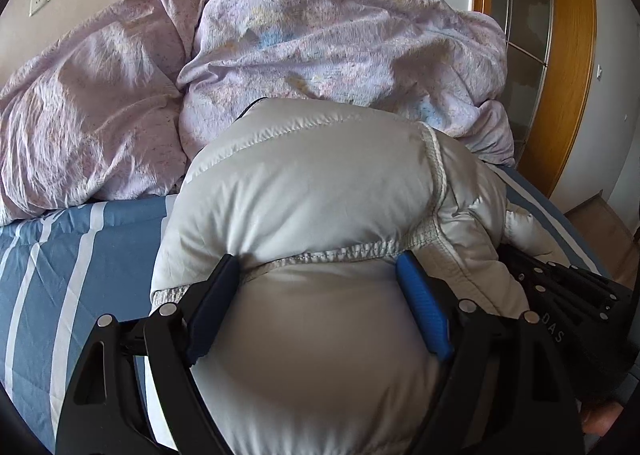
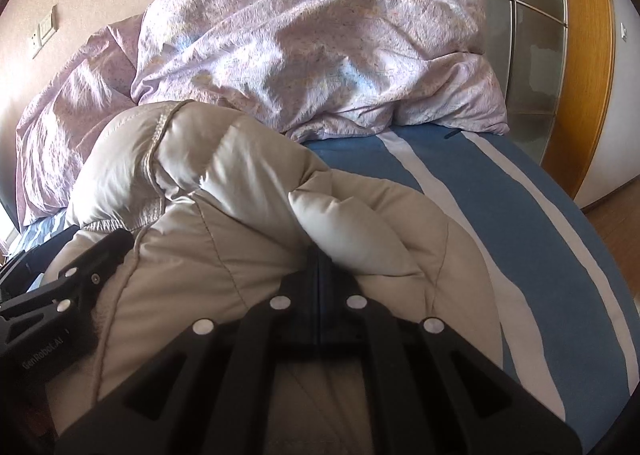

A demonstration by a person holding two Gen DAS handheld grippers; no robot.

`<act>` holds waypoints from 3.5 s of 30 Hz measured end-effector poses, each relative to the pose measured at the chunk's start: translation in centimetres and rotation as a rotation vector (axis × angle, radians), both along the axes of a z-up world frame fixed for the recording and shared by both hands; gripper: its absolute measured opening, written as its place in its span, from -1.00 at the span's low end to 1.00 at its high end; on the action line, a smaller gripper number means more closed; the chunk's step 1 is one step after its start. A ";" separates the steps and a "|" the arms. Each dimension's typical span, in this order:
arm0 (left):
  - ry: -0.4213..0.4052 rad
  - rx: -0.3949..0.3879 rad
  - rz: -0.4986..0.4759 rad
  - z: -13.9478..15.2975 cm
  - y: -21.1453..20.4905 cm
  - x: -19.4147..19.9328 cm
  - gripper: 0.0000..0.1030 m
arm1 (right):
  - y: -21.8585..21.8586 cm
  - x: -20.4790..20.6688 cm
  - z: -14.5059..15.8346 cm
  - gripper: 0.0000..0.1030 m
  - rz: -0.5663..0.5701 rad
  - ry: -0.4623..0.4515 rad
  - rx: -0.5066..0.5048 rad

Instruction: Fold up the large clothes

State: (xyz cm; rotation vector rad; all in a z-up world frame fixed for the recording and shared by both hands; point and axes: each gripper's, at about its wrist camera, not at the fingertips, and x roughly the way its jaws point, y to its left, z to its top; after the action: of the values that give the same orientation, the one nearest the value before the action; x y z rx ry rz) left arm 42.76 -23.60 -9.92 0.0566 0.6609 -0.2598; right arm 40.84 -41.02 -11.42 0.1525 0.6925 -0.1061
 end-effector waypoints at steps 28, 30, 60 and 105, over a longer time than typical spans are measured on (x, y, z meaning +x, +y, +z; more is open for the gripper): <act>-0.006 0.012 -0.003 -0.3 0.0 -0.2 0.57 | 0.1 -0.1 -0.2 -1.00 0.001 -0.007 -0.013; -0.004 0.011 -0.004 -0.1 0.0 -0.2 0.57 | 0.2 -0.1 -0.1 -1.00 0.003 -0.006 -0.012; -0.021 -0.009 0.031 3.0 5.1 -3.8 0.94 | 2.1 -1.7 1.7 -0.81 0.031 0.031 -0.187; 0.106 -0.037 -0.021 2.3 8.7 -3.6 0.84 | 2.1 -4.3 4.8 -0.26 0.085 0.047 -0.112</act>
State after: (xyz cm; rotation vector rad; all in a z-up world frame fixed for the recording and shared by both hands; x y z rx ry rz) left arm 39.12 -14.95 -7.61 0.0148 0.7605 -0.2963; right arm 36.58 -38.88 -6.59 0.0134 0.7374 -0.0669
